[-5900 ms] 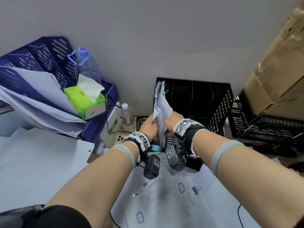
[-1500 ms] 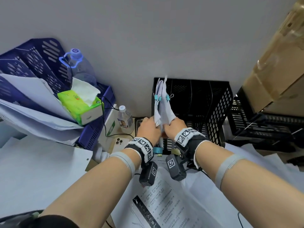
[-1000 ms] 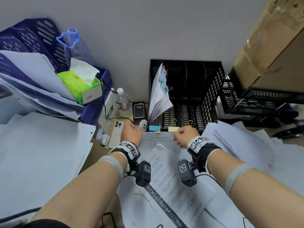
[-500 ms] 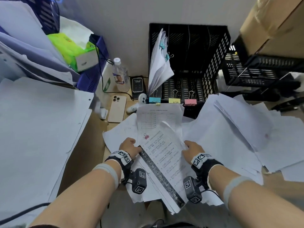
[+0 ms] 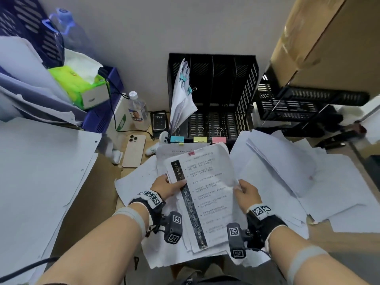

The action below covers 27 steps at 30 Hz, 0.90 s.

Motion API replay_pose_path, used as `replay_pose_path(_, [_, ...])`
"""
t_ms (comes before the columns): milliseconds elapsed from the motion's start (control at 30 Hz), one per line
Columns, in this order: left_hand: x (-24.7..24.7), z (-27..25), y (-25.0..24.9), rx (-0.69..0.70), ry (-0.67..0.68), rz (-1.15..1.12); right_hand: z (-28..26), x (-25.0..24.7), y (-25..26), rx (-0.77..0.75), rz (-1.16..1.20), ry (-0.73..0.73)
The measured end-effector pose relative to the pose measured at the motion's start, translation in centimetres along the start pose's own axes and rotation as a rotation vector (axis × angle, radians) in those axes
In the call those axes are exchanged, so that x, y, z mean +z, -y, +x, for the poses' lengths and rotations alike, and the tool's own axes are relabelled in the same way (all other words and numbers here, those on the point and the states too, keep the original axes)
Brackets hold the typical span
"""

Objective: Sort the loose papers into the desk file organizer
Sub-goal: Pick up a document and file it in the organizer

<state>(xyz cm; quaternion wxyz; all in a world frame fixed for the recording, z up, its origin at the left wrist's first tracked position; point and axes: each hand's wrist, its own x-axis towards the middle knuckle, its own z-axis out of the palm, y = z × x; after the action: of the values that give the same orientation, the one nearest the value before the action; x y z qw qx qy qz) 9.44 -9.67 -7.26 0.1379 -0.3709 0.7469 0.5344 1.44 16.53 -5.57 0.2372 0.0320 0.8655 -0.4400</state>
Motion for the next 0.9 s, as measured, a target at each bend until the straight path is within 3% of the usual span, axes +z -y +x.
replay_pose_path(100, [1.1,-0.5,-2.1,0.047,0.101,-0.039,0.2,-1.1,-0.5,0.035,0.063,-0.02])
replay_pose_path(433, [3.7,-1.5,-6.1,-0.013,0.21,-0.166,0.3,-3.8,-0.9,0.149,0.124,-0.01])
replay_pose_path(567, [4.1,-2.4,-8.2,0.012,0.236,-0.081,0.3,-4.8,0.3,0.123,0.12,-0.005])
replay_pose_path(700, [3.4,-3.5,-12.1,0.138,0.151,0.067,1.4,-6.8,3.0,0.016,-0.212,-0.251])
replay_pose_path(767, [2.8,-4.1,-14.5,0.235,0.06,0.109,1.0,-8.3,6.0,-0.076,-0.233,-0.118])
replay_pose_path(867, [2.3,-5.7,-18.3,0.421,-0.074,0.105,-0.4,-9.5,10.7,-0.229,-0.215,0.288])
replay_pose_path(900, [2.4,-6.3,-19.5,0.477,-0.107,0.092,-0.6,-9.6,12.2,-0.267,-0.214,0.364])
